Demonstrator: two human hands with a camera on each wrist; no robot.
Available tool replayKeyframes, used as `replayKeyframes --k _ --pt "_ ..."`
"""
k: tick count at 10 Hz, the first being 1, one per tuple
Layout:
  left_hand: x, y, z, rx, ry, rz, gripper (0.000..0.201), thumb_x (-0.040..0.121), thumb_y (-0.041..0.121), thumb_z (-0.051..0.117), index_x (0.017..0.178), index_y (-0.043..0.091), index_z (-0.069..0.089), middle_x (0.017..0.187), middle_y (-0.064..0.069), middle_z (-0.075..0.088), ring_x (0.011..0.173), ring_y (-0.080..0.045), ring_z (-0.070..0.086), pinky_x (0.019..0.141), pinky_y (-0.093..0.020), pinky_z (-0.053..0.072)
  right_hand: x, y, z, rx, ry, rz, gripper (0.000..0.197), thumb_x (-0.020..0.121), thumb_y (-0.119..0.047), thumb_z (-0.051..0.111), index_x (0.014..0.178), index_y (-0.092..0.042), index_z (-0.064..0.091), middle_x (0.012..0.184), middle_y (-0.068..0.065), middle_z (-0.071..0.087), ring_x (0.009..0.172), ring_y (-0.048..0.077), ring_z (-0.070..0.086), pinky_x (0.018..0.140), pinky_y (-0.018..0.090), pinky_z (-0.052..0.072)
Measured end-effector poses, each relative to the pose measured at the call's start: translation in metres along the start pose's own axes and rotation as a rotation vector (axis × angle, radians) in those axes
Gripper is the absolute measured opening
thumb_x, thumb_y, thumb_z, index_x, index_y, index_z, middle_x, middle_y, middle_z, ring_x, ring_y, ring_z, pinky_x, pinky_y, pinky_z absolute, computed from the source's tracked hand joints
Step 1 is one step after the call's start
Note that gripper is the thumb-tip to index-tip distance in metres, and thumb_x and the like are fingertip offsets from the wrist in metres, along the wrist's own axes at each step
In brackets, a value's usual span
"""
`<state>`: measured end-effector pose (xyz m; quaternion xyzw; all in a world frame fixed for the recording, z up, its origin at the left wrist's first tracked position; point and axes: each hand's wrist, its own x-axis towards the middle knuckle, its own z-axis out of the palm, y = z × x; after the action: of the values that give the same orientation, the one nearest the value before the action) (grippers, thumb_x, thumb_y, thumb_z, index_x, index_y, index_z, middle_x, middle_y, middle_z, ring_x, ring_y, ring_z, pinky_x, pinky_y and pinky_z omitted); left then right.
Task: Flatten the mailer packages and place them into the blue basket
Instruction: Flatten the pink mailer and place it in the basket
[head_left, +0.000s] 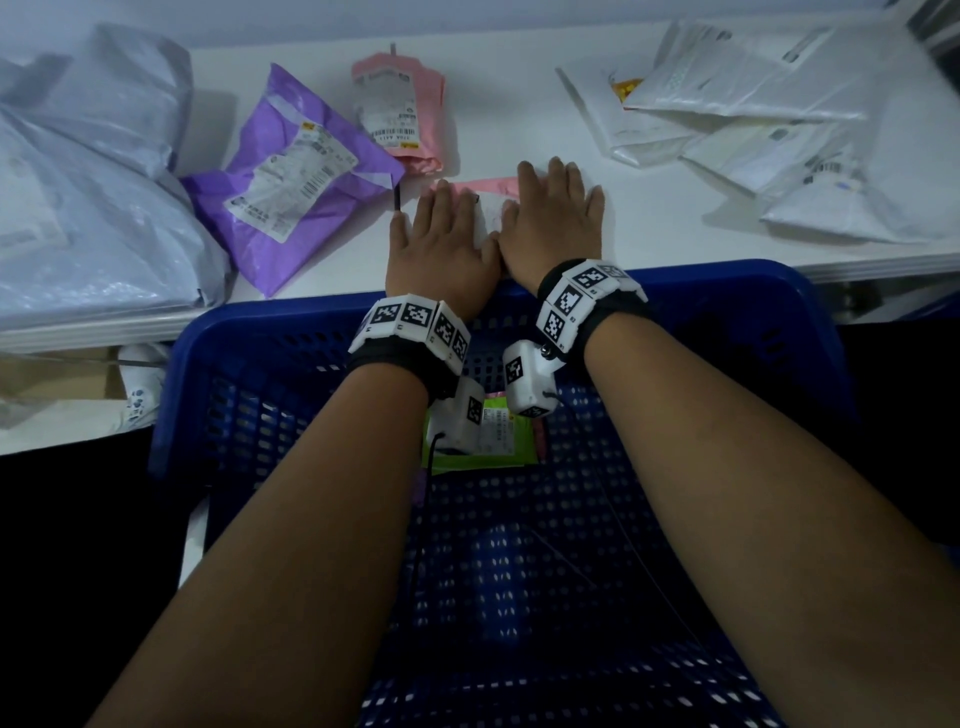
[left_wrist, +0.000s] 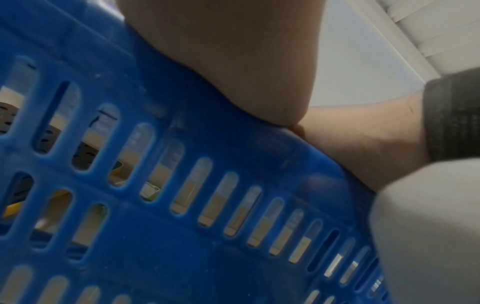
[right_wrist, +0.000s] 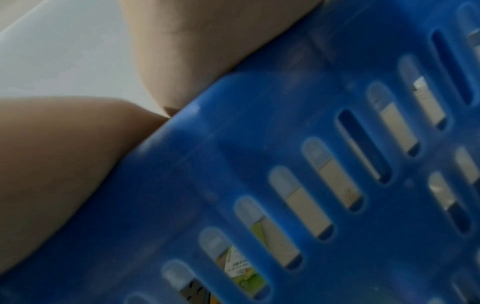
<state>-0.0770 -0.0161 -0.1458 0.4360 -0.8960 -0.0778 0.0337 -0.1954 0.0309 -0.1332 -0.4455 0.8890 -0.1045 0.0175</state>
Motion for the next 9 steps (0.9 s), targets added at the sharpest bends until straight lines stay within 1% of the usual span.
replayKeyframes --k 1,2,3,4,5,6,7,8,9 --pt "0.000 0.000 0.000 -0.002 0.006 0.001 0.068 0.098 0.051 0.015 0.159 0.020 0.013 0.167 -0.007 0.008 0.154 -0.023 0.005 0.123 -0.050 0.006 0.002 0.001 0.000 -0.021 0.008 0.123 0.060 0.094 -0.034 0.044 0.150 -0.017 0.034 0.160 0.014 0.026 0.151 0.032 0.016 0.122 0.053 0.008" --pt "0.001 0.000 0.000 -0.006 0.009 -0.001 0.068 0.098 0.051 0.016 0.159 0.020 0.013 0.167 -0.007 0.009 0.154 -0.023 0.006 0.123 -0.051 0.005 0.001 0.002 0.000 -0.030 0.053 0.225 0.061 0.092 -0.029 0.048 0.150 -0.015 0.034 0.159 0.017 0.028 0.150 0.034 0.017 0.123 0.050 0.007" --pt "0.001 0.000 0.000 -0.010 0.009 0.000 0.068 0.098 0.052 0.016 0.159 0.020 0.013 0.167 -0.007 0.008 0.154 -0.023 0.005 0.123 -0.051 0.005 -0.001 0.002 0.000 -0.013 0.072 0.183 0.061 0.098 -0.032 0.044 0.154 -0.015 0.026 0.161 0.018 0.023 0.151 0.034 0.015 0.124 0.049 0.007" --pt "0.001 0.001 0.000 -0.005 0.012 0.002 0.069 0.098 0.052 0.014 0.159 0.020 0.013 0.167 -0.007 0.008 0.154 -0.023 0.005 0.123 -0.050 0.005 -0.001 0.001 0.001 0.028 0.103 0.104 0.058 0.102 -0.042 0.032 0.154 -0.017 0.026 0.162 0.017 0.022 0.151 0.033 0.015 0.123 0.050 0.010" --pt "0.000 0.001 0.000 -0.010 0.017 0.000 0.069 0.098 0.052 0.015 0.159 0.020 0.014 0.167 -0.007 0.009 0.154 -0.023 0.006 0.123 -0.050 0.006 0.000 0.001 0.004 0.039 0.124 0.163 0.057 0.101 -0.040 0.032 0.152 -0.014 0.032 0.158 0.017 0.030 0.149 0.033 0.021 0.121 0.049 0.016" --pt "-0.001 0.002 0.000 -0.031 0.038 -0.022 0.069 0.098 0.051 0.019 0.158 0.018 0.017 0.166 -0.009 0.011 0.153 -0.024 0.008 0.123 -0.048 0.007 0.001 0.002 0.006 0.045 0.197 0.309 0.053 0.098 -0.040 0.036 0.140 -0.009 0.046 0.146 0.016 0.046 0.141 0.033 0.034 0.116 0.047 0.025" --pt "-0.001 0.002 -0.001 -0.073 0.076 -0.050 0.073 0.096 0.055 0.025 0.157 0.015 0.020 0.165 -0.013 0.013 0.153 -0.026 0.010 0.123 -0.047 0.010 0.000 0.001 0.006 0.032 0.226 0.333 0.050 0.096 -0.042 0.036 0.128 -0.009 0.055 0.135 0.013 0.054 0.133 0.031 0.042 0.111 0.046 0.031" --pt "-0.005 0.002 -0.002 -0.141 0.178 -0.069 0.078 0.091 0.059 0.034 0.154 0.015 0.025 0.164 -0.014 0.017 0.152 -0.028 0.014 0.122 -0.047 0.018 0.000 0.002 0.004 0.028 0.245 0.331 0.047 0.096 -0.043 0.036 0.124 -0.009 0.056 0.130 0.012 0.057 0.126 0.030 0.046 0.107 0.045 0.034" --pt "-0.010 0.003 -0.002 -0.161 0.308 -0.179 0.074 0.091 0.057 0.035 0.151 0.014 0.032 0.159 -0.015 0.028 0.148 -0.031 0.026 0.119 -0.049 0.023 -0.001 0.003 0.003 0.034 0.259 0.318 0.045 0.097 -0.042 0.036 0.121 -0.010 0.057 0.126 0.011 0.058 0.122 0.029 0.049 0.105 0.043 0.035"
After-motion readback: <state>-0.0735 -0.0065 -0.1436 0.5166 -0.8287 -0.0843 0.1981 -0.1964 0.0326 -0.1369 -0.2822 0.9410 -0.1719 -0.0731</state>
